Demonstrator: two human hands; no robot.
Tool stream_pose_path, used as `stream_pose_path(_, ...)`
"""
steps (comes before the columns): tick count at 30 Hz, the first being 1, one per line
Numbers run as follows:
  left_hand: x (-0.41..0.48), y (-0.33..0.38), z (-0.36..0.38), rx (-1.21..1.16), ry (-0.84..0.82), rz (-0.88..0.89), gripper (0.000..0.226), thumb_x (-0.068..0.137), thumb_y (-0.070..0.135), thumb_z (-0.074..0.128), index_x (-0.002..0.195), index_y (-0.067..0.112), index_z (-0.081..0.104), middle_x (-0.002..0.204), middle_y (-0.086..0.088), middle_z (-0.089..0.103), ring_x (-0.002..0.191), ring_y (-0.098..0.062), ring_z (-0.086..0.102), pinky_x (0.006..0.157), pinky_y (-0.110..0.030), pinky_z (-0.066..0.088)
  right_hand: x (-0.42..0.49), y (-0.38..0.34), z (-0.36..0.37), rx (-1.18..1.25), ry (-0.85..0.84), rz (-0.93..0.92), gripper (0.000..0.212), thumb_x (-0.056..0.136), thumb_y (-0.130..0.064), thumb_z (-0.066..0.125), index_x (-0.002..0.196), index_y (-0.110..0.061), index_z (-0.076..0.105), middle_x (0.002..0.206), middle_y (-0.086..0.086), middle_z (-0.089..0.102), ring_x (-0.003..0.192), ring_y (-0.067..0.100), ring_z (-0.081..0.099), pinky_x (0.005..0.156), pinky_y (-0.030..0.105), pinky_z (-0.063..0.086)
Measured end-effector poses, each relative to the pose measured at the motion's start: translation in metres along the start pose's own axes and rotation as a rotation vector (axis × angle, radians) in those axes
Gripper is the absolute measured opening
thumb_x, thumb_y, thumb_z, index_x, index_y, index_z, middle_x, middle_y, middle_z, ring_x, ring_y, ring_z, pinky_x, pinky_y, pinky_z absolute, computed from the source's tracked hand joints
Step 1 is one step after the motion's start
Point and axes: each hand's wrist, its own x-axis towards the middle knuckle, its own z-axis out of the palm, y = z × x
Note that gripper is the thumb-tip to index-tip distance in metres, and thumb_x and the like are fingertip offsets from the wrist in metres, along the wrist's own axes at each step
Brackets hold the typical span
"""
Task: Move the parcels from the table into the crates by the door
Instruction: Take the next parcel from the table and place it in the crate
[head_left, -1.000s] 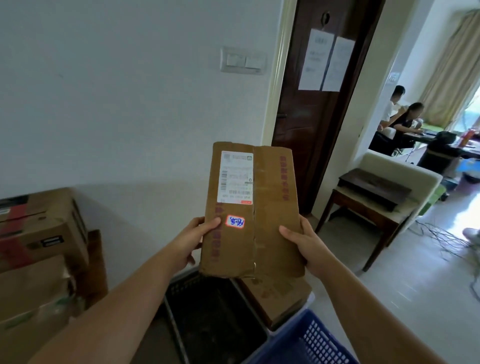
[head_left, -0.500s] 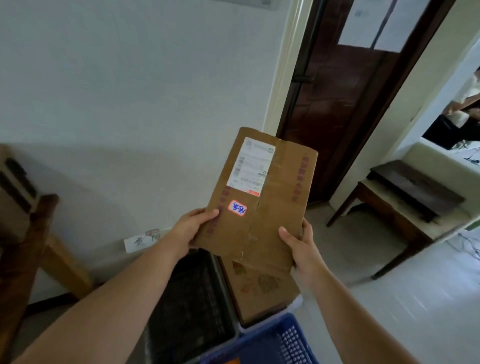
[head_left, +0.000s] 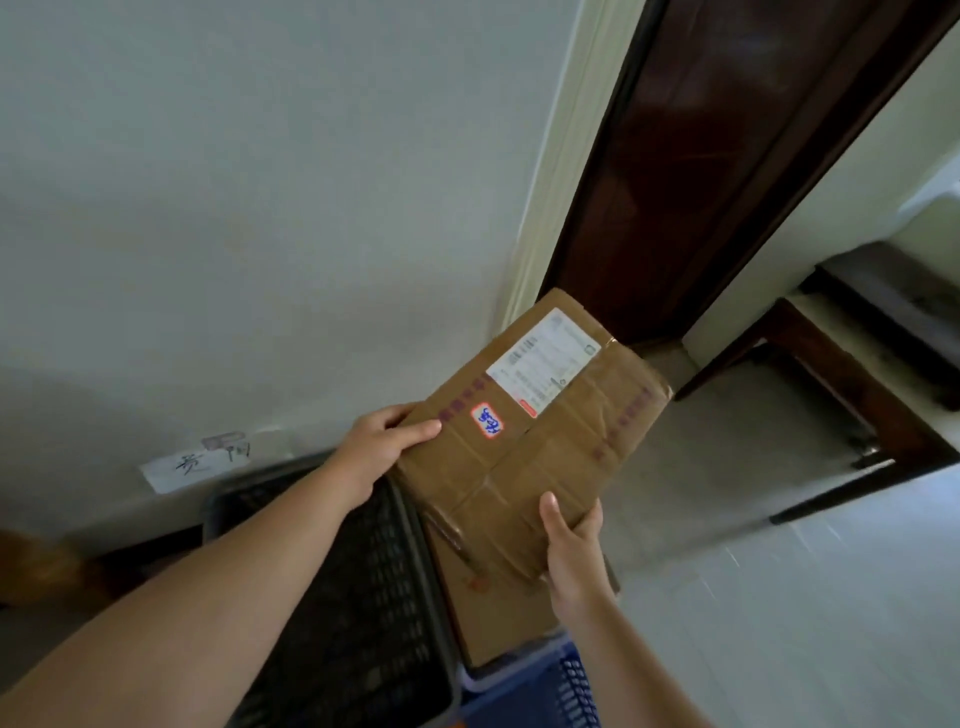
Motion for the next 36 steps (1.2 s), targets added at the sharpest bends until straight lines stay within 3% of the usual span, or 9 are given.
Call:
stream_pose_path(8, 0.101, -0.092, 0.015, -0.031, -0.003, -0.055, 0.034, 0.083, 0.001, 0.063, 0.116, 0.007, 0.063, 0.098, -0.012, 0.068, 0.071, -0.010, 0.067, 0.066, -0.017, 0.055, 0.086, 0.096, -0.009, -0.047, -0.081, 0.130, 0.094, 0.087, -0.036, 0.064, 0.148, -0.044, -0.007, 0.150, 0.001, 0.032, 0.132, 0.028, 0.039, 0.108, 0.054, 0.035)
stream_pose_path(12, 0.131, -0.122, 0.030, 0.041, 0.081, -0.056, 0.037, 0.083, -0.003, 0.062, 0.120, 0.001, 0.058, 0.091, -0.008, 0.064, 0.060, 0.000, 0.063, 0.060, -0.014, 0.052, 0.111, 0.121, -0.016, 0.017, -0.090, 0.145, 0.098, 0.085, -0.024, 0.069, 0.148, -0.043, -0.004, 0.144, 0.002, 0.038, 0.128, 0.027, 0.045, 0.104, 0.053, 0.041)
stream_pose_path(14, 0.141, -0.129, 0.034, 0.053, 0.192, -0.054, 0.043, 0.082, 0.002, 0.067, 0.123, 0.001, 0.055, 0.095, -0.006, 0.060, 0.071, -0.006, 0.061, 0.067, -0.019, 0.050, 0.120, 0.121, -0.017, 0.022, -0.099, 0.148, 0.096, 0.083, -0.022, 0.071, 0.148, -0.041, 0.004, 0.140, 0.003, 0.043, 0.122, 0.025, 0.050, 0.096, 0.050, 0.049)
stream_pose_path(17, 0.145, -0.132, 0.036, 0.054, 0.407, -0.091, 0.063, 0.078, 0.017, 0.075, 0.133, 0.008, 0.045, 0.121, -0.006, 0.052, 0.106, -0.020, 0.054, 0.092, -0.032, 0.046, 0.132, 0.106, -0.023, -0.102, -0.055, 0.187, 0.090, 0.079, -0.043, 0.071, 0.148, -0.033, 0.015, 0.136, 0.001, 0.046, 0.114, 0.023, 0.054, 0.080, 0.040, 0.056)
stream_pose_path(21, 0.115, -0.143, 0.042, -0.005, 0.423, -0.321, 0.087, 0.073, 0.051, 0.072, 0.141, 0.010, 0.035, 0.141, -0.010, 0.045, 0.122, -0.026, 0.047, 0.102, -0.041, 0.038, 0.163, 0.058, -0.053, -0.171, 0.236, 0.099, 0.115, 0.064, -0.056, 0.075, 0.152, -0.029, 0.005, 0.154, 0.010, 0.028, 0.135, 0.035, 0.037, 0.104, 0.058, 0.038)
stream_pose_path(24, 0.074, -0.160, 0.056, -0.080, 0.194, -0.607, 0.089, 0.065, 0.074, 0.060, 0.137, 0.028, 0.037, 0.132, -0.003, 0.051, 0.112, -0.029, 0.051, 0.087, -0.044, 0.036, 0.192, 0.025, -0.070, -0.232, 0.240, -0.032, 0.106, 0.072, -0.040, 0.078, 0.149, -0.042, 0.005, 0.155, 0.004, 0.026, 0.133, 0.033, 0.039, 0.101, 0.060, 0.040)
stream_pose_path(26, 0.060, -0.170, 0.067, -0.099, 0.089, -0.655, 0.083, 0.058, 0.080, 0.056, 0.129, 0.041, 0.039, 0.113, 0.003, 0.058, 0.099, -0.032, 0.057, 0.076, -0.044, 0.045, 0.208, 0.017, -0.074, -0.259, 0.194, -0.045, 0.091, 0.078, -0.029, 0.076, 0.145, -0.044, 0.018, 0.144, 0.003, 0.040, 0.113, 0.025, 0.054, 0.091, 0.055, 0.050)
stream_pose_path(30, 0.081, -0.168, 0.062, -0.174, 0.181, -0.532, 0.064, 0.068, 0.070, 0.061, 0.124, 0.039, 0.049, 0.103, 0.003, 0.062, 0.089, -0.026, 0.062, 0.065, -0.044, 0.057, 0.226, 0.014, -0.063, -0.248, 0.190, -0.070, 0.075, 0.078, -0.021, 0.077, 0.134, -0.040, 0.030, 0.112, -0.004, 0.051, 0.085, 0.013, 0.060, 0.068, 0.039, 0.058)
stream_pose_path(36, 0.130, -0.146, 0.034, -0.092, 0.349, -0.415, 0.057, 0.076, 0.068, 0.056, 0.121, 0.035, 0.051, 0.102, 0.000, 0.059, 0.081, -0.023, 0.057, 0.064, -0.039, 0.050, 0.251, -0.003, -0.015, -0.278, 0.155, -0.087, 0.081, 0.075, -0.025, 0.079, 0.137, -0.031, 0.027, 0.116, 0.002, 0.051, 0.095, 0.024, 0.062, 0.077, 0.046, 0.059)
